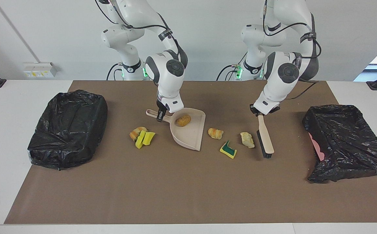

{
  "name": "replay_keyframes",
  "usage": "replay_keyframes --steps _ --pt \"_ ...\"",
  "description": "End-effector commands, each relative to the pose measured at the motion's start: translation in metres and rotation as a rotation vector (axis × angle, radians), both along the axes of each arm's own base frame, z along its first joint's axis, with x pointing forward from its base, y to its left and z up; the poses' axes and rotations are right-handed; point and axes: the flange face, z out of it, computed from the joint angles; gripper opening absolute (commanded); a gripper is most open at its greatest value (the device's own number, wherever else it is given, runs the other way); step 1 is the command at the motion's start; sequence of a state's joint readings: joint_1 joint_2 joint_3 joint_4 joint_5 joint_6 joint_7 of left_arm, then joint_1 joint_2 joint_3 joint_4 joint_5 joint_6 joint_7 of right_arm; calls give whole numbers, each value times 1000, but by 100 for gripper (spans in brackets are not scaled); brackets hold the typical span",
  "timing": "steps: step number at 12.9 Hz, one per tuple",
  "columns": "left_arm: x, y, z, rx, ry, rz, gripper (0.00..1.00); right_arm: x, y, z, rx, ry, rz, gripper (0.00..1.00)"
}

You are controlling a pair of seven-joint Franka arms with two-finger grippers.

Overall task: Sweep and dump trash in bin
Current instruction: 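Sweep the green sponge and bread into the dustpan with the left gripper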

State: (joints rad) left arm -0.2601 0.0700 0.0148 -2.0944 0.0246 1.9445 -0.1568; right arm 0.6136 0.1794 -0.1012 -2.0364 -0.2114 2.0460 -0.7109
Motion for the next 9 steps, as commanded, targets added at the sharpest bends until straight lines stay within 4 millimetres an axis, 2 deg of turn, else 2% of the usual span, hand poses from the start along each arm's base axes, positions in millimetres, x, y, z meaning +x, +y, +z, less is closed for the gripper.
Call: replay_keyframes --steps 1,3,5,6,9 --pt "-3 -3 -17 -4 -32 -84 0 -9 4 3 25 -23 -43 0" --pt "-2 -13 -17 -26 -44 -93 0 -13 10 4 21 -32 -79 0" --pt "-7 -35 -29 -26 -28 -138 0 -14 11 4 17 -40 -111 0" --pt "-7 -39 -29 -28 -29 -148 0 -14 11 6 19 -44 -119 0" --pt "-27 -84 -26 -82 -14 -188 0 -15 12 6 19 -47 -128 0"
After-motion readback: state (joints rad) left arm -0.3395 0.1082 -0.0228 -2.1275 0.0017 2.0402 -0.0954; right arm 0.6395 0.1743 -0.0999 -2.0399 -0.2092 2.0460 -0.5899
